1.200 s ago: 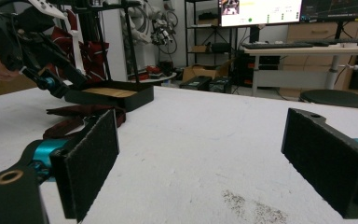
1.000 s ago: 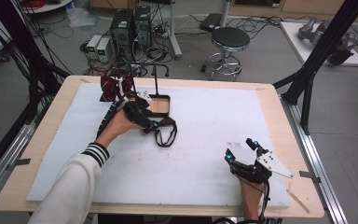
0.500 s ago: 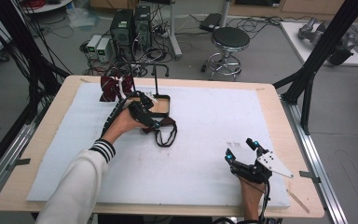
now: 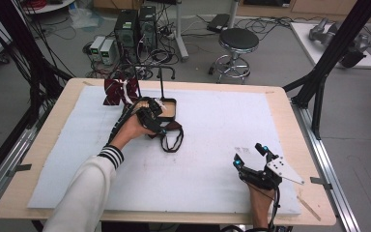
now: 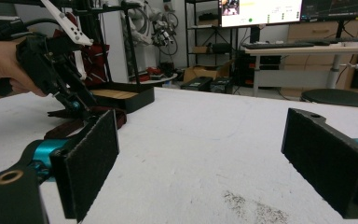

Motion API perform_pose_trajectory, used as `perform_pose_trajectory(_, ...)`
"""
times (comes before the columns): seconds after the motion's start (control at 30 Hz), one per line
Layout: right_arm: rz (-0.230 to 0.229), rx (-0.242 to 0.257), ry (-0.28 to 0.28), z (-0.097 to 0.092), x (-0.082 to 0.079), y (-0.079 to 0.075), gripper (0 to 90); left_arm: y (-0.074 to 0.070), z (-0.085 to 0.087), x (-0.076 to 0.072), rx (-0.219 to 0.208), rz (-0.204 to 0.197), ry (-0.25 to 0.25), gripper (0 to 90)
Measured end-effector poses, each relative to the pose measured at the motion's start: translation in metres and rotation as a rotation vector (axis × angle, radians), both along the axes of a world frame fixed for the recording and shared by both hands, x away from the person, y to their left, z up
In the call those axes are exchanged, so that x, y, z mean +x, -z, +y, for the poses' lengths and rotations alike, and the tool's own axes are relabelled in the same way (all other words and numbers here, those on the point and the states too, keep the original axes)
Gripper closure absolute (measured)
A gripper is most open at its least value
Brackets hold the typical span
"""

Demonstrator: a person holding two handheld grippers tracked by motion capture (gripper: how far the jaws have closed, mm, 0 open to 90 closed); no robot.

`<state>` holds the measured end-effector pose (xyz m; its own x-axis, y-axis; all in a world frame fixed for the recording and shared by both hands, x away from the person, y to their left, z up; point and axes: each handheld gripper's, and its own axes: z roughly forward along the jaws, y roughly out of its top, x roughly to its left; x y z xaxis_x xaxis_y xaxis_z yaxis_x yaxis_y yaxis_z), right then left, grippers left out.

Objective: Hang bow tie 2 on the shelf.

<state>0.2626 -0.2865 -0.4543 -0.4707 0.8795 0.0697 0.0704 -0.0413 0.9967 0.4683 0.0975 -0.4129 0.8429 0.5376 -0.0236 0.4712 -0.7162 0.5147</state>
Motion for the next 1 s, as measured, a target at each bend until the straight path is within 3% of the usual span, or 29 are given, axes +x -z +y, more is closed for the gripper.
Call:
perform_pose_trajectory(0.17,0.003,0.003,0.002,0.000,0.000,0.000,10.2,0.002,-0.002,-0.002,0.000,0.001,0.008,64.8)
perform_pose_trajectory(0.4,0.002,0.001,0.002,0.000,0.000,0.000,10.2,0.002,-0.003,-0.005,0.012,-0.010,0.010,73.6)
perform_pose_trajectory(0.8,0.004,-0.002,-0.001,0.000,0.000,0.000,10.2,0.000,-0.002,-0.008,0.009,-0.012,0.015,76.0)
perform_pose_trajectory(1.0,0.003,-0.003,0.000,0.000,0.000,0.000,10.2,-0.001,0.001,-0.013,-0.030,-0.033,0.012,76.2)
